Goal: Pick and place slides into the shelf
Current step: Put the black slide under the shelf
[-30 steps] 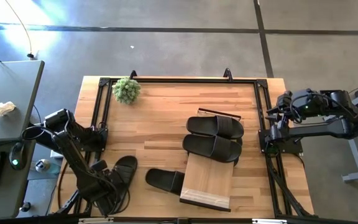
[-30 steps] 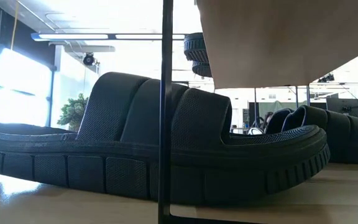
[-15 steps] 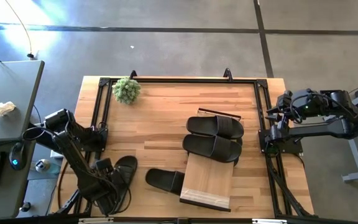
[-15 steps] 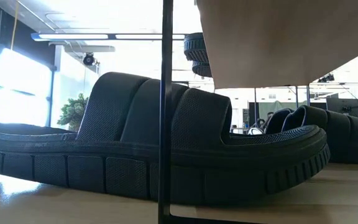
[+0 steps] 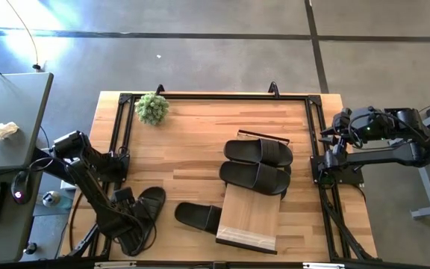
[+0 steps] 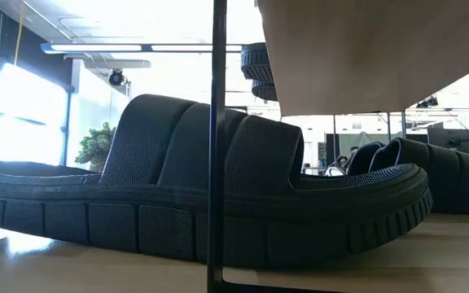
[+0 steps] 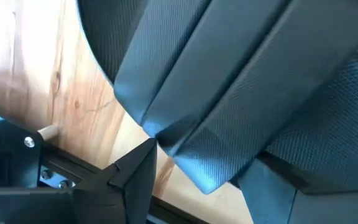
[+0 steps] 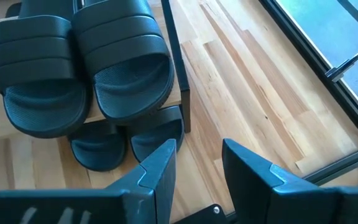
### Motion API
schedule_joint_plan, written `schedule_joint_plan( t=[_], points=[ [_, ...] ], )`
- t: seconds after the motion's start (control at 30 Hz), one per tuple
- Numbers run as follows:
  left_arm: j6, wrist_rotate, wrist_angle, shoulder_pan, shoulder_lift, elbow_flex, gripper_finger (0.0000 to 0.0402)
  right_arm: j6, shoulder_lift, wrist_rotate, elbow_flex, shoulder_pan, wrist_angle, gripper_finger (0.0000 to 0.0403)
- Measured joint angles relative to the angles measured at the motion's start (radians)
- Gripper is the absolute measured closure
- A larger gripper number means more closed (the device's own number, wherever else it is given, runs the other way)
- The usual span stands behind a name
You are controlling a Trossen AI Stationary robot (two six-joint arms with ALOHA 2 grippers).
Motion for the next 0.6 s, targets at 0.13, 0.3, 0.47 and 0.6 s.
schedule_joint_plan(
  t=[0.13,0.3,0.47,0.6],
  points=[
    [-0.024,-0.003,0.008,0.0,0.0,-0.013,0.0227,0.017,0.0,0.0,0.0,0.0,0.0,0.0284],
    [-0.034,-0.006,0.008,0.0,0.0,-0.013,0.0277,0.033,0.0,0.0,0.0,0.0,0.0,0.0284],
    [-0.088,-0.013,0.007,0.001,-0.001,-0.012,0.0365,0.042,0.0,0.006,0.0,0.0,0.0,0.0284],
    [-0.142,-0.046,-0.02,0.0,0.0,0.003,0.0388,0.044,0.0,0.01,0.0,0.0,0.0,0.0284]
  ],
)
